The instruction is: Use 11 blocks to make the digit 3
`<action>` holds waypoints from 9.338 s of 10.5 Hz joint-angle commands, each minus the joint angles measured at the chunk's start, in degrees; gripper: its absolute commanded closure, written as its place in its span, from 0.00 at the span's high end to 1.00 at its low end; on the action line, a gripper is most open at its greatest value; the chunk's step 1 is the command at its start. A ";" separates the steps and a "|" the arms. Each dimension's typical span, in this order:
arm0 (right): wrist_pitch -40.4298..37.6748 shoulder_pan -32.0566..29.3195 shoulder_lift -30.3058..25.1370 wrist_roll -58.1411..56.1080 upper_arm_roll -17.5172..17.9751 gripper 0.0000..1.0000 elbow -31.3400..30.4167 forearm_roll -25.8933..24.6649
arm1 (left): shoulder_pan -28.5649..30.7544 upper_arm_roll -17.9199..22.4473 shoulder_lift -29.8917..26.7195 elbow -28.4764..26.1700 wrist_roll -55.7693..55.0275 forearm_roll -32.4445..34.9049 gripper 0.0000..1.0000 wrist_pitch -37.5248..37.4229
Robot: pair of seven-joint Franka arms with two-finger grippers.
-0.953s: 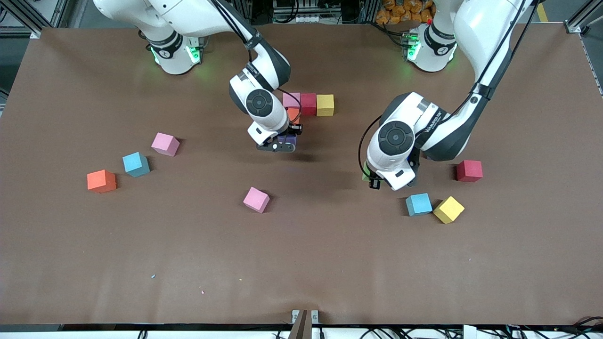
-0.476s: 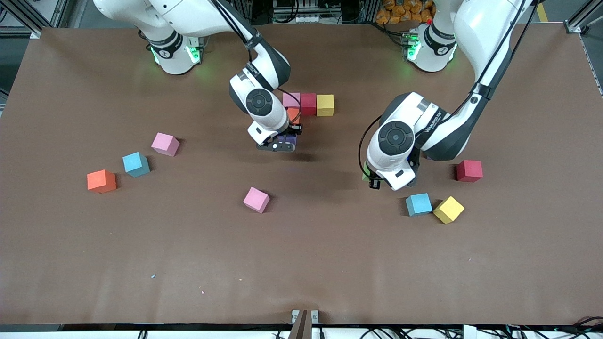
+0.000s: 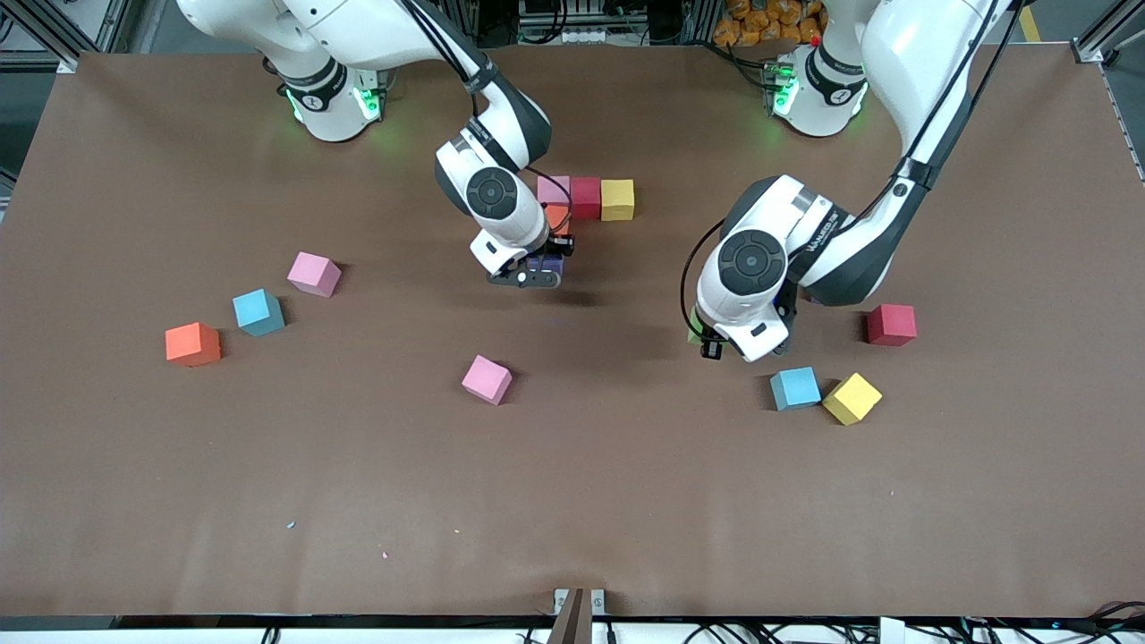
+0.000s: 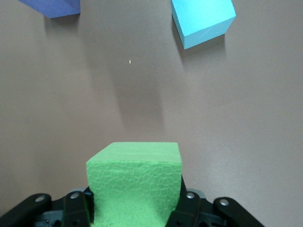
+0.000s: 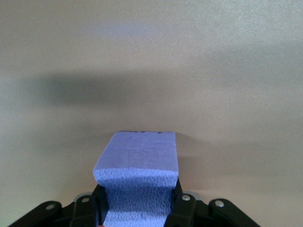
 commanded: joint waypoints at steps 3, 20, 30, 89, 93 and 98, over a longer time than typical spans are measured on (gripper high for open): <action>1.79 -0.01 -0.07 0.26 1.38 0.00 -1.82 0.41 | -0.01 -0.21 0.68 1.13 0.56 1.77 0.29 -1.26; 1.87 -0.71 0.19 -0.35 1.38 0.00 -2.08 -1.17 | -0.10 -0.21 0.76 1.21 1.36 1.33 0.29 -1.18; 1.87 -1.41 0.54 -1.58 1.29 0.00 -1.82 -1.17 | -0.37 -0.21 0.76 1.21 0.83 1.33 0.28 -1.18; -2.26 -1.33 15.56 28.28 -16.11 1.00 26.48 -18.05 | -5.29 -0.12 5.60 0.51 -9.89 1.77 0.28 1.11; -1.29 -0.62 16.54 28.13 -16.03 0.80 26.31 -22.60 | -7.39 -0.12 6.04 -0.53 -13.48 1.77 0.28 1.72; -1.38 -1.32 15.66 20.22 -16.03 0.00 26.40 -21.83 | -10.98 -0.83 3.58 -9.59 -25.59 1.77 0.28 13.48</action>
